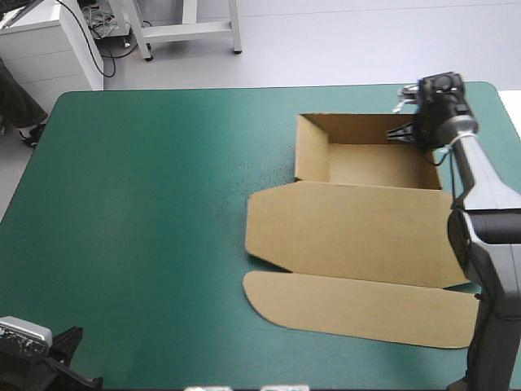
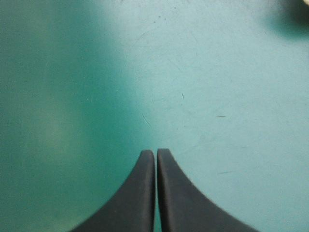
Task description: Fold the box
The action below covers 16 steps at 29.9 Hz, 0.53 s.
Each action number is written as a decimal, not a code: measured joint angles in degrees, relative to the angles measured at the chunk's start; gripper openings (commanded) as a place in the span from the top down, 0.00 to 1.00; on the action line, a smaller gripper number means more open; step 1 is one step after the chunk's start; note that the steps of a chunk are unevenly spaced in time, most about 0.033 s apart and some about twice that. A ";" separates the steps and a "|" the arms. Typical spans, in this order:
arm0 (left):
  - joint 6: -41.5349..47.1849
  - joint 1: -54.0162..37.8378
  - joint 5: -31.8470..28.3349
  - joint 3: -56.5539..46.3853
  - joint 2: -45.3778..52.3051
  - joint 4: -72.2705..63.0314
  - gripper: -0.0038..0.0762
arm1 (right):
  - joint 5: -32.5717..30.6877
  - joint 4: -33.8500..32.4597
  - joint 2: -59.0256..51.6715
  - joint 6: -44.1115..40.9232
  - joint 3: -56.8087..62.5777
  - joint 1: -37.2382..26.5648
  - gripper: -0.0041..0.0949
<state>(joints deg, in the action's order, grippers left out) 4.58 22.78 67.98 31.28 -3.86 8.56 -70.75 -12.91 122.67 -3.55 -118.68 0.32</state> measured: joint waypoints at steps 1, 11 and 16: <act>0.00 0.00 0.27 0.00 0.00 0.09 0.96 | 0.00 -0.04 0.00 0.00 0.00 -2.31 0.98; 0.06 0.00 0.62 0.00 0.00 1.05 0.96 | -0.32 5.06 0.00 0.41 0.00 -23.73 0.98; 0.06 0.00 0.62 0.00 0.00 2.69 0.96 | -0.46 5.53 0.00 0.46 0.00 -26.63 0.98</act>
<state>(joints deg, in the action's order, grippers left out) 4.64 22.78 68.60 31.28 -3.86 11.24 -71.21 -7.38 122.67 -3.09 -118.68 -26.31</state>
